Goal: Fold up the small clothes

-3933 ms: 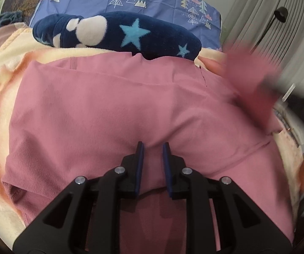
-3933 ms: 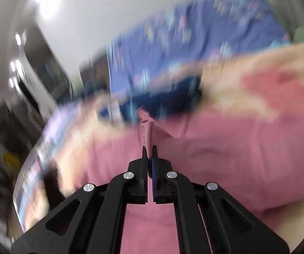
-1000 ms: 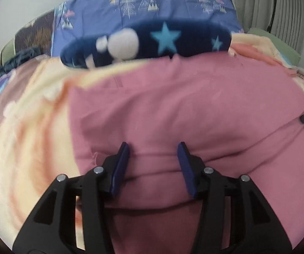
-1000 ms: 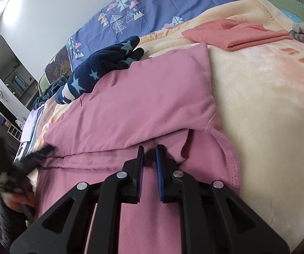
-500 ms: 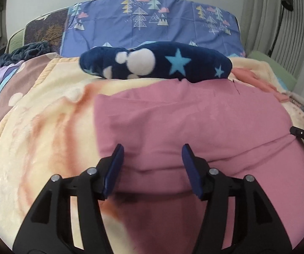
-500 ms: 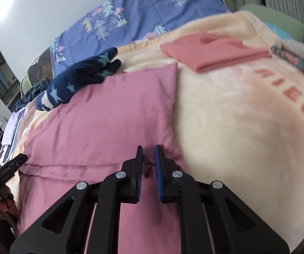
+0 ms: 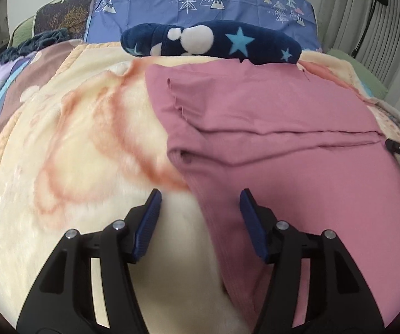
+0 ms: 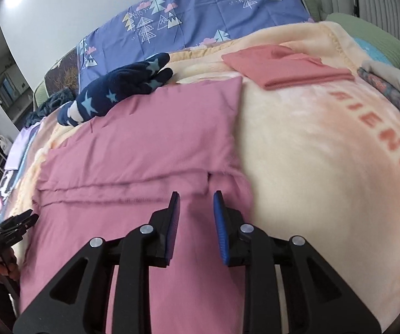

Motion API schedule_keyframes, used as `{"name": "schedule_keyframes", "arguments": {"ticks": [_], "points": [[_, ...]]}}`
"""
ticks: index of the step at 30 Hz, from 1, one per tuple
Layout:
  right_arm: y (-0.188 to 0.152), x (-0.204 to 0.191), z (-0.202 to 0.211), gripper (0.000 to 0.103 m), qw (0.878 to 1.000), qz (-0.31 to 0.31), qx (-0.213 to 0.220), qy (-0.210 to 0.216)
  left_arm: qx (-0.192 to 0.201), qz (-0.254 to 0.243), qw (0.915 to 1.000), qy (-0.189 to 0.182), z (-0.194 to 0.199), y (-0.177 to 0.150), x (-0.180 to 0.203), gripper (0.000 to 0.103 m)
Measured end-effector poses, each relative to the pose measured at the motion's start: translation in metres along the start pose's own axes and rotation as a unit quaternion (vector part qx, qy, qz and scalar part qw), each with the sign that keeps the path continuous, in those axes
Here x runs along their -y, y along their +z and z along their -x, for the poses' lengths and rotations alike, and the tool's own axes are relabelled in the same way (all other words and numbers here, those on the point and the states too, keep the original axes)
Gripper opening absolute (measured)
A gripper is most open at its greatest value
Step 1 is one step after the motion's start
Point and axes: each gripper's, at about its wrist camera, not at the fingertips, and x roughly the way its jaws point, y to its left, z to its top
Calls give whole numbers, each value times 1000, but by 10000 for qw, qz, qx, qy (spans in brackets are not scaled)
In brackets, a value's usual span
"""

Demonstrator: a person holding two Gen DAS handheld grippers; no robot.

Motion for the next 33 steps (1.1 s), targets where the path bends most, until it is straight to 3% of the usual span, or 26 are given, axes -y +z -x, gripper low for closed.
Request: {"name": "schedule_keyframes", "arguments": {"ticks": [6, 14, 21, 33], "points": [[-32, 20, 33, 26, 9998, -156, -28, 118, -83, 382, 9976, -569, 33, -40, -4, 58], [-71, 37, 53, 27, 9965, -384, -317, 670, -239, 56, 9954, -922, 67, -90, 11, 47], [-104, 30, 73, 29, 9967, -113, -386, 705, -201, 52, 9949, -983, 85, -116, 16, 47], [-153, 48, 111, 30, 9935, -211, -368, 1059, -192, -123, 9930, -1159, 119, -159, 30, 47]]}}
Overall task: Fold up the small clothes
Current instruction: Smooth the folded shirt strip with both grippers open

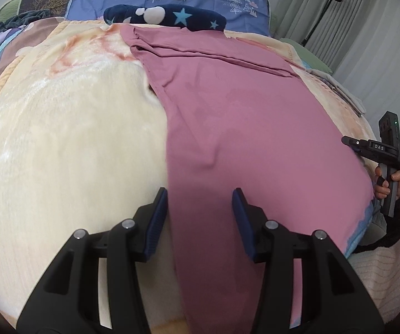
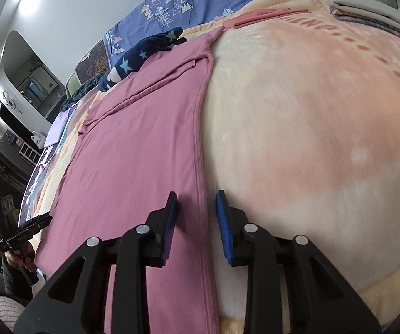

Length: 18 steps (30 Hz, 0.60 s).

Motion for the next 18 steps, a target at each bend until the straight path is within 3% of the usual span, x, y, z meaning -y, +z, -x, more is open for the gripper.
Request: {"name": "schedule_keyframes", "arguments": {"ticks": [11, 14, 18], "points": [[-45, 3, 39, 32, 9972, 374, -86, 634, 80, 42, 9996, -258, 32, -41, 12, 43], [-43, -3, 32, 34, 9970, 386, -84, 660, 78, 109, 9995, -295, 23, -36, 14, 40], [-44, -6, 34, 34, 9966, 458, -89, 675, 89, 116, 9997, -219, 22, -33, 17, 29]]}}
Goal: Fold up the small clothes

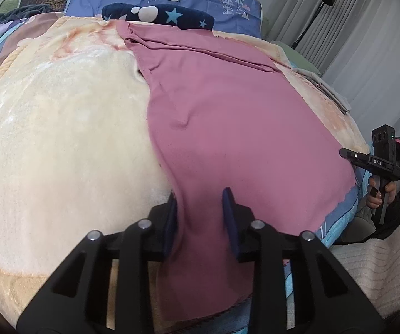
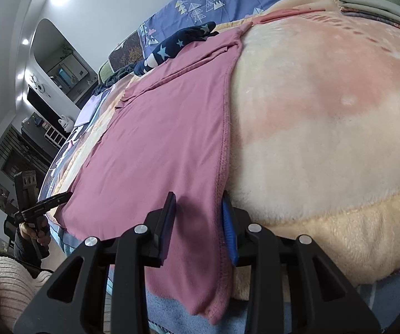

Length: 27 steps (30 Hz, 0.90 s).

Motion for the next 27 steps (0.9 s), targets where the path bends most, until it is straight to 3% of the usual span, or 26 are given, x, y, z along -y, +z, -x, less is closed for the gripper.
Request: {"name": "schedule_keyframes", "arguments": {"ticks": [6, 8, 9, 10, 13, 19, 24, 27], "points": [[-8, -1, 9, 33, 9998, 135, 11, 112, 106, 243, 9996, -117, 4, -9, -10, 27], [-5, -1, 6, 21, 9995, 13, 83, 313, 159, 301, 9994, -102, 4, -6, -9, 17], [-2, -2, 3, 5, 9983, -98, 86, 568, 228, 368, 9990, -132, 6, -3, -7, 7], [2, -3, 3, 5, 9970, -176, 152, 743, 342, 425, 9984, -177, 12, 2, -5, 7], [20, -14, 15, 5, 9934, -164, 616, 957, 912, 242, 9953, -208, 40, 20, 12, 7], [59, -19, 78, 4, 9646, -491, 1770, 1891, 1874, 78, 9817, -344, 99, 58, 35, 6], [45, -37, 138, 4, 9538, 50, 2312, 1917, 2448, -214, 9682, -476, 148, 45, 60, 7], [31, -43, 154, 4, 9606, 370, 2337, 1459, 2471, -370, 9671, -468, 156, 33, 72, 7]]}}
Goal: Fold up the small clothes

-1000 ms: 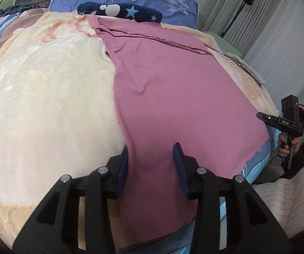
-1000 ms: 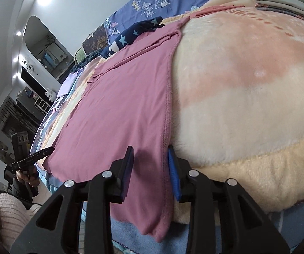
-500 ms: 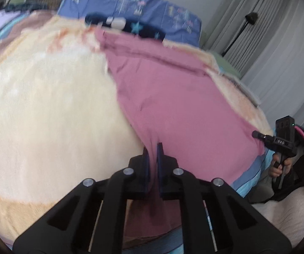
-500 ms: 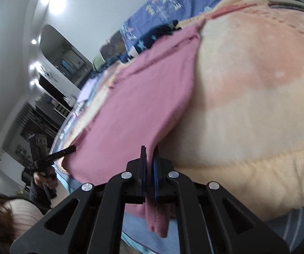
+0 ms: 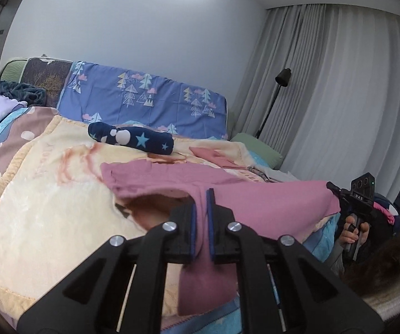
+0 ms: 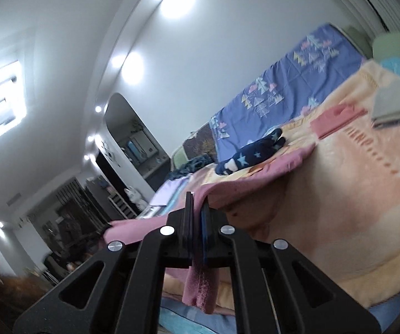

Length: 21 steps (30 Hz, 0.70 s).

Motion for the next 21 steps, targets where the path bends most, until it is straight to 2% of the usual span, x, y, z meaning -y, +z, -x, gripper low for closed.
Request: {"name": "schedule_keyframes", "arguments": {"ticks": [2, 6, 13, 15, 18, 21], "points": [[-6, 6, -11, 5, 9993, -39, -219, -285, -206, 20, 9998, 74, -11, -7, -1, 7], [-10, 28, -40, 5, 9977, -392, -418, -374, -579, 298, 9977, 184, -43, -15, -21, 7], [25, 51, -105, 5, 9939, -176, -496, -965, -684, 434, 9957, 460, -92, 7, -57, 8], [35, 60, -132, 5, 9917, -85, -600, -1138, -670, 411, 9946, 683, -111, 15, -67, 9], [46, 86, -174, 5, 9875, -199, -777, -1354, -779, 371, 9923, 893, -146, 24, -86, 9], [46, 118, -210, 4, 9809, -407, -1021, -1605, -979, 617, 9888, 944, -186, 26, -113, 9]]}}
